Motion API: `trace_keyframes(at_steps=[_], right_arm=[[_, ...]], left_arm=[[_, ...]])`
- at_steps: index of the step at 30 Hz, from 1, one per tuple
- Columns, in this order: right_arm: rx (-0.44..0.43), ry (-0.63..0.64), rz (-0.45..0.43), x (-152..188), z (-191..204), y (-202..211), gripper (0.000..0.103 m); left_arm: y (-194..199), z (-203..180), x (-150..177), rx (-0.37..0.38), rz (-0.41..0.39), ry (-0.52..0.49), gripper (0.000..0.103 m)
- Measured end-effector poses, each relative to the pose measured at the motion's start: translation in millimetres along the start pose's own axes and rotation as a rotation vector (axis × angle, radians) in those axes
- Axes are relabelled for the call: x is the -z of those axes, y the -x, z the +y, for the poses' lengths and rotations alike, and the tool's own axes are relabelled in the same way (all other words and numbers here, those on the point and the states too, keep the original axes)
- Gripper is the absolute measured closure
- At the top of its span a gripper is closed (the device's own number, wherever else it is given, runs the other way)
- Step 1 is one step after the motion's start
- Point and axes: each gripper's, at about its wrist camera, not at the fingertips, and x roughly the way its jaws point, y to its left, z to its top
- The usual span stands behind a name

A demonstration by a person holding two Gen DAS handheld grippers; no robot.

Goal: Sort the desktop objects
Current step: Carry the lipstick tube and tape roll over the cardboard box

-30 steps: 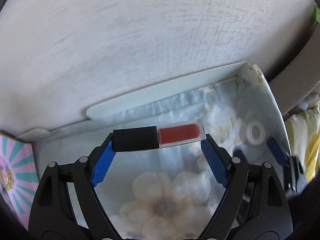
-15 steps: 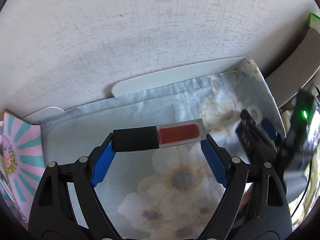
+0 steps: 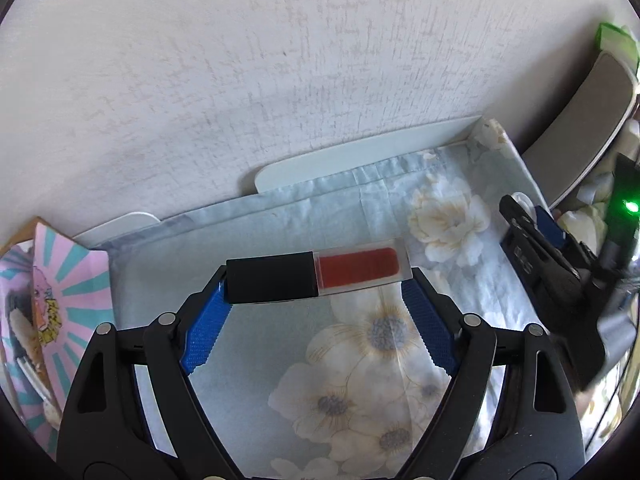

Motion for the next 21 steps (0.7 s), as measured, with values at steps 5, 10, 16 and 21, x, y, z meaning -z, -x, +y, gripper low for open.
trace_keyframes(at_steps=[5,10,16,21], right_arm=[[-0.135,0.117,-0.022,-29,27,38,0.064],[-0.299,0.249,-0.028,-50,62,81,0.064],[-0.473,0.386,-0.024,-61,130,124,0.064],[-0.606,0.501,0.005,-57,195,153,0.064]], left_arm=[[37,14,3,0.019,-0.047,0.028,0.020],[79,45,15,-0.011,-0.090,0.079,0.020],[123,98,46,-0.073,-0.116,0.195,0.020],[146,140,80,-0.114,-0.116,0.300,0.020]])
